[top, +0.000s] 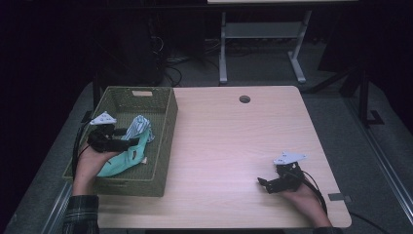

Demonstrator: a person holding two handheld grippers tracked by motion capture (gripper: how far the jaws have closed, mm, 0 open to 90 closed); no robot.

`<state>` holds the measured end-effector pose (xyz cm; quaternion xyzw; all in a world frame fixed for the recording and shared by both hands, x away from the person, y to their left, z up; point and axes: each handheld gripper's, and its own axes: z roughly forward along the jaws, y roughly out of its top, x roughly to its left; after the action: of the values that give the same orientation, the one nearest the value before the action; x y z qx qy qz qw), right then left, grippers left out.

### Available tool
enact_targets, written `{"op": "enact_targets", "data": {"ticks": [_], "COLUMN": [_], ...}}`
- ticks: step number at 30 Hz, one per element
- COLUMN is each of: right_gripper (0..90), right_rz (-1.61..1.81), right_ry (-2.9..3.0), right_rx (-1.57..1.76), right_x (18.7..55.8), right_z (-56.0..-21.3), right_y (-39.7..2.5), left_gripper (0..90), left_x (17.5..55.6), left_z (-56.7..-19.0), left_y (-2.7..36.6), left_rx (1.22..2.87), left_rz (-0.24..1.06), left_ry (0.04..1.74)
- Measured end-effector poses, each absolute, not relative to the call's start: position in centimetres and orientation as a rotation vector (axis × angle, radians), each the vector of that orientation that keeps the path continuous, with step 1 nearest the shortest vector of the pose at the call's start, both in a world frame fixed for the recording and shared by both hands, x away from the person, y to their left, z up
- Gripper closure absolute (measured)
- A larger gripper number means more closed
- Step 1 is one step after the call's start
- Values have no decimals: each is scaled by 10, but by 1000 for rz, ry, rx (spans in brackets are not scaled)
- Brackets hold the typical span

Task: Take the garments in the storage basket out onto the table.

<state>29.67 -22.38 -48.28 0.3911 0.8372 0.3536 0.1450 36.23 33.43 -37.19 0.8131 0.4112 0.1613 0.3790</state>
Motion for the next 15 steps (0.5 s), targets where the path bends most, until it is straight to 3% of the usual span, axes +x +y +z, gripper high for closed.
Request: {"op": "enact_targets", "data": {"ticks": [15], "right_gripper": [23], "right_rz": [1019], "right_ry": [2412], "right_rx": [1126], "right_x": [297], "right_z": [-483], "right_y": [-224], "left_gripper": [278], "left_x": [370], "left_z": [-387], "left_y": [340], "left_rx": [2100], "left_rz": [404], "left_ry": [1105]}}
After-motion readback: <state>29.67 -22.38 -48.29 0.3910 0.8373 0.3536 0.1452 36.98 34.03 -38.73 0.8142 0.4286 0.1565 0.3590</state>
